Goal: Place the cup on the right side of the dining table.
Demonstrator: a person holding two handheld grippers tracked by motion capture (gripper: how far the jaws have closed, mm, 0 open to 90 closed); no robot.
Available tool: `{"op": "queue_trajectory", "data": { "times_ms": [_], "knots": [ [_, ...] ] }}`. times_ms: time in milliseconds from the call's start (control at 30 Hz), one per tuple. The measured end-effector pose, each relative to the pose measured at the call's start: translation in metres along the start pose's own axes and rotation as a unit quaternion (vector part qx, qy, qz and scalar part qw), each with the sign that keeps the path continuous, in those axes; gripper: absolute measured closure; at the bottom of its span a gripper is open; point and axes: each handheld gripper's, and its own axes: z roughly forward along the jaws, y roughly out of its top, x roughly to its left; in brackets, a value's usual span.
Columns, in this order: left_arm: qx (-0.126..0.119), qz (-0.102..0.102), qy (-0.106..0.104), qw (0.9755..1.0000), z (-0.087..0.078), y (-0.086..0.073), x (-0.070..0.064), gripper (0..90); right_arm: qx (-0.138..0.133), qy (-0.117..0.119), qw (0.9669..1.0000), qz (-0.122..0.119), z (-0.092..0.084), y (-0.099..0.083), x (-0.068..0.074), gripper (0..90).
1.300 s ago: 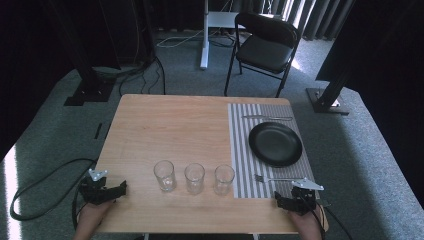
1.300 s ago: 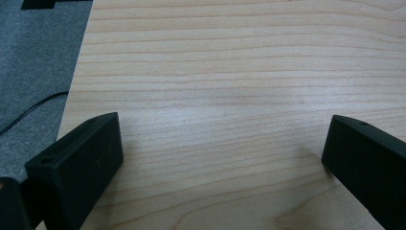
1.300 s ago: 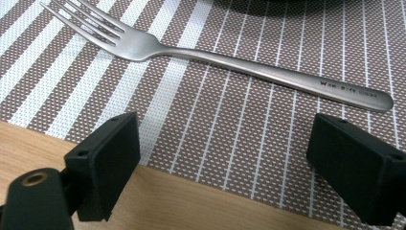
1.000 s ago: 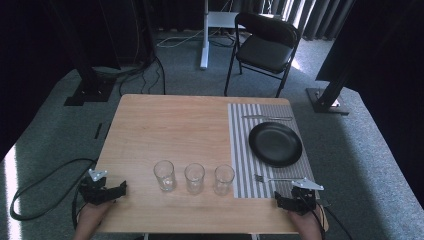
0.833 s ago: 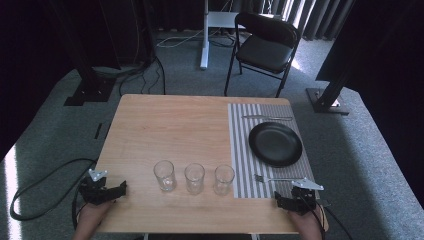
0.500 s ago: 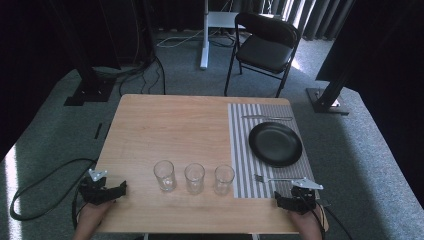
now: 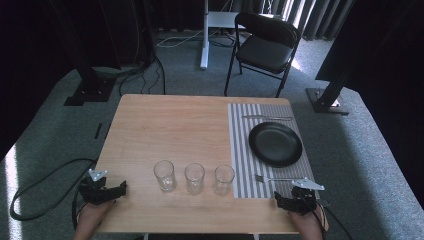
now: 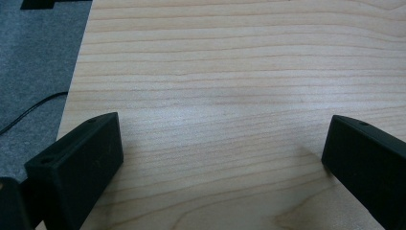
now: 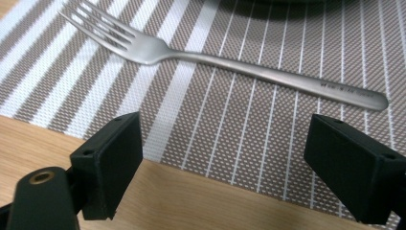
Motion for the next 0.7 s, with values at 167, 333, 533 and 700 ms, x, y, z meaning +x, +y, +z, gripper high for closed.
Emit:
{"op": "queue_trajectory", "data": {
  "times_ms": [167,333,533,700],
  "knots": [
    [0.0,0.0,0.0,1.0,0.0,0.0,0.0,0.7,-0.003,0.019,0.9998,-0.003,-0.001,0.0,0.003,12.9],
    [0.0,0.0,0.0,1.0,0.0,0.0,0.0,0.7,0.006,0.028,0.9994,-0.02,-0.001,0.0,0.01,12.9],
    [0.0,0.0,0.0,1.0,0.0,0.0,0.0,0.7,-0.005,0.059,0.998,-0.025,-0.006,0.003,0.02,13.5],
    [0.0,0.0,0.0,1.0,0.0,0.0,0.0,0.7,-0.002,0.07,0.9961,-0.053,-0.005,0.006,0.034,13.5]
  ]
}}
